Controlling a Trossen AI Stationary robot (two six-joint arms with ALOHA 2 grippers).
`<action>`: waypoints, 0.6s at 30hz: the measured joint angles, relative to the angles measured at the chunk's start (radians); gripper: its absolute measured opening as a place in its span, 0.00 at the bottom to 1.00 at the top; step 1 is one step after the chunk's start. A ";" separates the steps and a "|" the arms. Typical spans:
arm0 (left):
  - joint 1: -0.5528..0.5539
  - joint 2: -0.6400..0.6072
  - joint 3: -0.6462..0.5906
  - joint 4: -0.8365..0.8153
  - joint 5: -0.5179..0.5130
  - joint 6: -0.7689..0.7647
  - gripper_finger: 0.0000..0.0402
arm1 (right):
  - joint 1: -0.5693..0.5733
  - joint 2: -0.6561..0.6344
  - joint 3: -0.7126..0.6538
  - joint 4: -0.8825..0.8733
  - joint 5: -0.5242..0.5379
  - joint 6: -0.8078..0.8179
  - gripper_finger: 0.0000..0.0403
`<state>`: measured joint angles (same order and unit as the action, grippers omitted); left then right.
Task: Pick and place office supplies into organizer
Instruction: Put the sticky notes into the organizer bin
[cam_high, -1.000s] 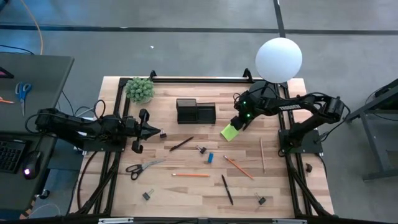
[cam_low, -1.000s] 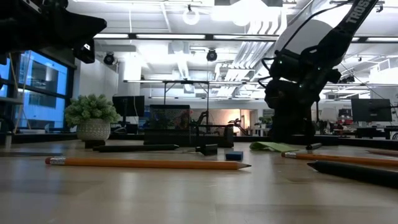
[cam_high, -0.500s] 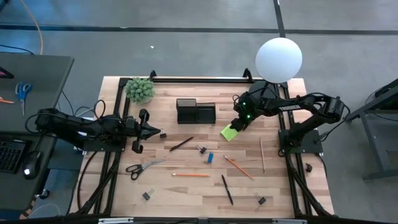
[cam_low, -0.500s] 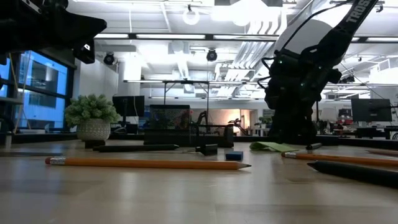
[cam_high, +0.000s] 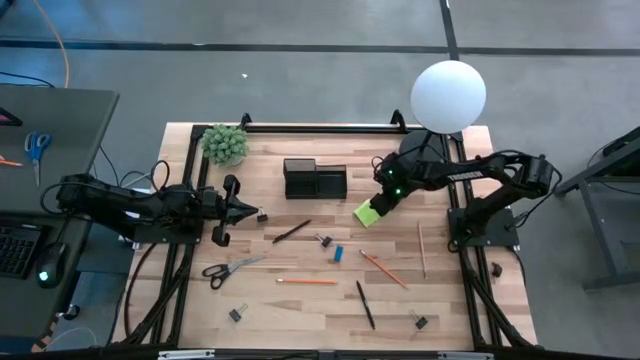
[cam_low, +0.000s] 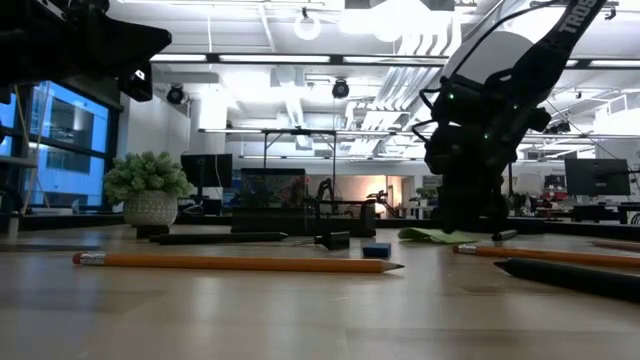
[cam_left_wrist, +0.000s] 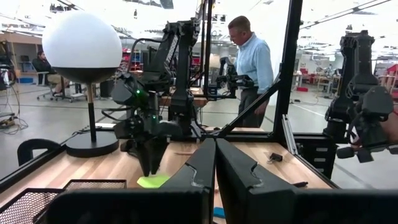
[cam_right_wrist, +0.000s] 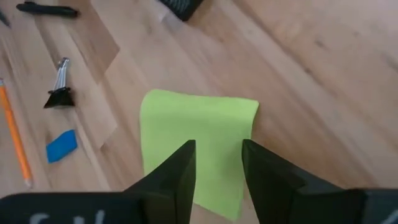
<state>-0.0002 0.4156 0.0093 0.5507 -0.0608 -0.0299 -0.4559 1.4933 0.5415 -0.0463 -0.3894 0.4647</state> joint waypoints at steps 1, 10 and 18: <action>0.000 0.000 0.000 0.000 0.000 0.000 0.01 | -0.004 0.000 0.000 0.000 0.008 -0.006 0.30; 0.000 0.000 0.000 0.000 -0.004 0.007 0.01 | -0.010 0.000 0.000 -0.001 -0.051 0.052 0.35; 0.000 0.000 0.000 -0.001 -0.004 0.007 0.01 | 0.032 0.000 0.000 -0.001 -0.050 0.054 0.33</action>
<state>-0.0002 0.4156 0.0093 0.5499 -0.0647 -0.0227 -0.4244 1.4933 0.5415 -0.0471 -0.4389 0.5190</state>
